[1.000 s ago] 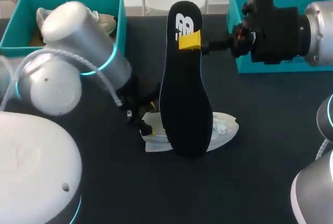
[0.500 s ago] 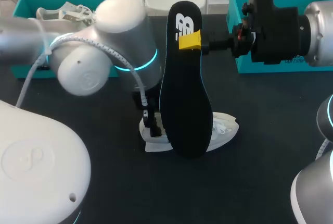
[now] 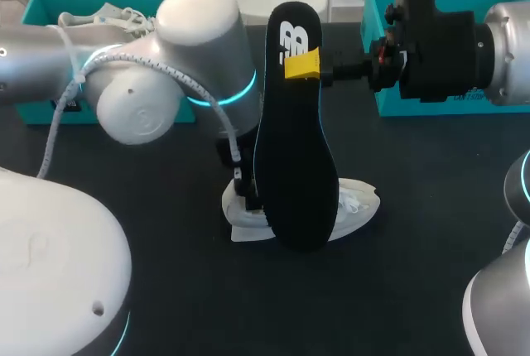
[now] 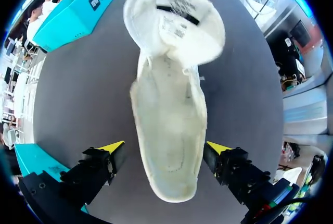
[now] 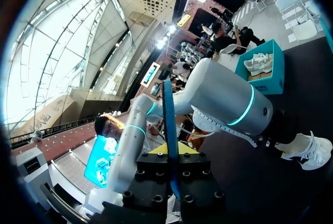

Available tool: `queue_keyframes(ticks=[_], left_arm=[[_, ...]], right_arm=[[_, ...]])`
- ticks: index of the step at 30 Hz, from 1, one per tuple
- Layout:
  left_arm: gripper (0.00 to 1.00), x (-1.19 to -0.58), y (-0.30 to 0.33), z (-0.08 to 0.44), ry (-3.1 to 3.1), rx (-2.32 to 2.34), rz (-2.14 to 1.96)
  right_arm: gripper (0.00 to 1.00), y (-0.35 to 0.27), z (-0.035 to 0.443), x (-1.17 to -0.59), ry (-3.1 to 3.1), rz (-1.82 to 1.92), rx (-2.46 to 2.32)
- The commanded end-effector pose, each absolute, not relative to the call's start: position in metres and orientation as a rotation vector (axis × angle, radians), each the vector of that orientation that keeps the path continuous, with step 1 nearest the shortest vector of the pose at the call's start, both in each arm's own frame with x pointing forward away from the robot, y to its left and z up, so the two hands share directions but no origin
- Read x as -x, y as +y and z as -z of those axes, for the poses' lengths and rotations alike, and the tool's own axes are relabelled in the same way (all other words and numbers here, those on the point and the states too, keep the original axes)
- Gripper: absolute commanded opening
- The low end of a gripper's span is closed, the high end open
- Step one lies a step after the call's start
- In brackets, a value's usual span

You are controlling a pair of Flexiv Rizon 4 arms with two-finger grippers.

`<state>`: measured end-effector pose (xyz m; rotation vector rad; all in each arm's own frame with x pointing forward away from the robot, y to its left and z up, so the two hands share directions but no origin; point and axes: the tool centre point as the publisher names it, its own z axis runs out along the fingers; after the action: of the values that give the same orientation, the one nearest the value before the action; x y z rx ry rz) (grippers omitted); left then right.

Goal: Take the shoe out of the shoebox, open the shoe tongue, remove and reinsert the insole, then place the shoe into the shoebox

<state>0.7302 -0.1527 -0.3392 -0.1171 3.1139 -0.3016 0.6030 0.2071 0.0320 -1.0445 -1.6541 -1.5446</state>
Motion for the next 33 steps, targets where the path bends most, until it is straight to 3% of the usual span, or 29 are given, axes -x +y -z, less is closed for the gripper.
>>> queue_keyframes(ticks=[1,13,14,17,23,30,33], left_arm=[[1.00,-0.744,-0.158,0.328,3.097,0.126,0.340],[1.00,-0.766,-0.196,0.355,3.056,0.128,0.380],[0.94,-0.766,-0.197,0.359,3.055,0.121,0.383],[0.90,-0.768,-0.201,0.370,3.071,0.148,0.399],[0.50,-0.771,-0.207,0.386,3.077,0.180,0.361],[0.56,-0.768,-0.211,0.394,3.091,0.185,0.352],[0.49,-0.766,-0.211,0.396,3.103,0.180,0.347]], right_arm=[[0.00,0.212,-0.033,-0.600,-1.651,1.549,1.055],[0.00,0.212,-0.033,-0.600,-1.651,1.549,1.055],[0.00,0.212,-0.033,-0.600,-1.651,1.549,1.055],[0.00,0.212,-0.033,-0.600,-1.651,1.549,1.055],[0.00,0.212,-0.033,-0.600,-1.651,1.549,1.055],[0.00,0.212,-0.033,-0.600,-1.651,1.549,1.055],[0.00,0.212,-0.033,-0.600,-1.651,1.549,1.055]])
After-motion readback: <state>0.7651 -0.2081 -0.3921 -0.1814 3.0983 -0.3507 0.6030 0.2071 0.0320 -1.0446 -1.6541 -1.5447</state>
